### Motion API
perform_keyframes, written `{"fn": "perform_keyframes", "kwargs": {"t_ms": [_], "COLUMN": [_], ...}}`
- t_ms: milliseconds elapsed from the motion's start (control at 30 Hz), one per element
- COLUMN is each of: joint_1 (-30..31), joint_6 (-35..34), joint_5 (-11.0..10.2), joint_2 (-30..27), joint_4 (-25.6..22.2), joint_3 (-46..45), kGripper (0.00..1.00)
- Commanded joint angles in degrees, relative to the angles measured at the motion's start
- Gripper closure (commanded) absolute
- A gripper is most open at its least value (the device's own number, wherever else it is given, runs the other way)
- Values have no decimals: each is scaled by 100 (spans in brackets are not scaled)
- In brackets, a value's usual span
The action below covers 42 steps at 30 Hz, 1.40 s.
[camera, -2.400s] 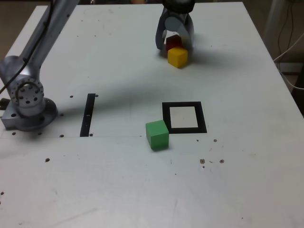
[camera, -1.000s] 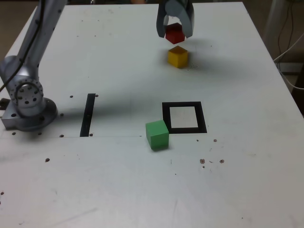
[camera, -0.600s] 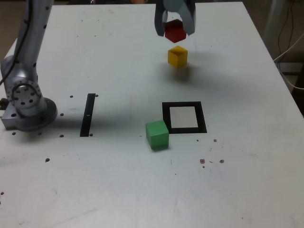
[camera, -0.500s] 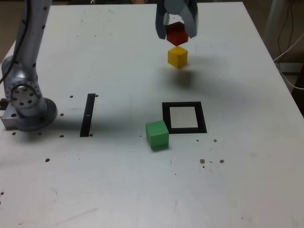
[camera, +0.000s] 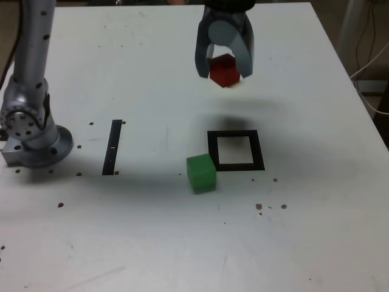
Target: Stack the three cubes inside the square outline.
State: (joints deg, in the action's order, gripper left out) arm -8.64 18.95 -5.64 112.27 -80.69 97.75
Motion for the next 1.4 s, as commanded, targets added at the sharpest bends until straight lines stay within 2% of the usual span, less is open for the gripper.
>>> {"fn": "perform_keyframes", "kwargs": {"t_ms": [0, 367, 567, 833, 1100, 1367], "joint_1": [152, 799, 1110, 1447, 1498, 1532], "joint_6": [-179, -615, -441, 201, 654, 874], "joint_5": [28, 263, 165, 65, 28, -69], "joint_2": [-63, -150, -231, -361, -408, -374], "joint_4": [61, 612, 937, 1543, 2416, 2751], "joint_3": [-94, -724, -1042, -1642, -2333, -2446], "kGripper": [61, 61, 61, 61, 61, 61]}}
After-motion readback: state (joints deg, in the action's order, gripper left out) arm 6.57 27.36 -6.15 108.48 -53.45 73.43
